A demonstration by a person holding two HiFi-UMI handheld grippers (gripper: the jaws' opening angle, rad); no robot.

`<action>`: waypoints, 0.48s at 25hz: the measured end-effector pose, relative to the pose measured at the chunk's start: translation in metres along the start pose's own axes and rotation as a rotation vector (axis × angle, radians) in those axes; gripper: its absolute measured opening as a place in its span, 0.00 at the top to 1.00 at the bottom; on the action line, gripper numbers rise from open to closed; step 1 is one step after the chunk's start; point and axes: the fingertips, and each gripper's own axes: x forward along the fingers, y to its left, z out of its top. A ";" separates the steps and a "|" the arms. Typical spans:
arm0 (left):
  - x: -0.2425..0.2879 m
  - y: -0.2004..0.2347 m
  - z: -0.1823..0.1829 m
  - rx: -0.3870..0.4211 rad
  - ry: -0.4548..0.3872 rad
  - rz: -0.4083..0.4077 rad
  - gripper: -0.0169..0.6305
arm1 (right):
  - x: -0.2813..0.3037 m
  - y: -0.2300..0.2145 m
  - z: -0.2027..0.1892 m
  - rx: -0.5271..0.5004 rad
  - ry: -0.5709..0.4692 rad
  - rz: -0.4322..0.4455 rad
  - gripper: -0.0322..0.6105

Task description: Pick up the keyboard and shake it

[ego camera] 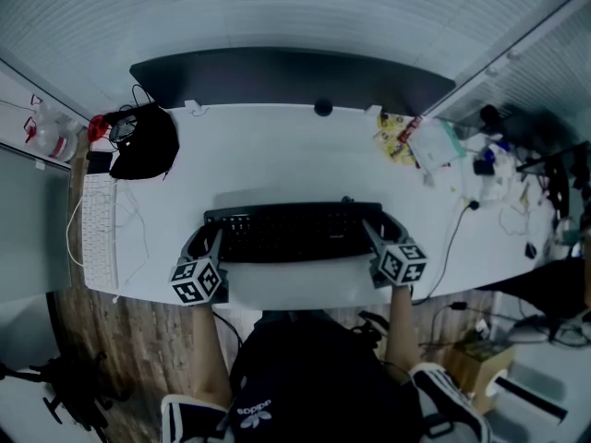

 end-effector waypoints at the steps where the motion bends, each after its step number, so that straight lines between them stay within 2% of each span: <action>1: -0.002 -0.001 0.008 0.013 -0.023 -0.001 0.67 | -0.001 0.002 0.005 -0.004 -0.019 0.002 0.59; 7: -0.025 -0.012 0.080 0.116 -0.190 -0.005 0.67 | -0.008 0.023 0.049 -0.010 -0.168 0.040 0.59; 12: -0.061 -0.028 0.154 0.260 -0.343 -0.007 0.67 | -0.021 0.047 0.089 0.005 -0.323 0.091 0.58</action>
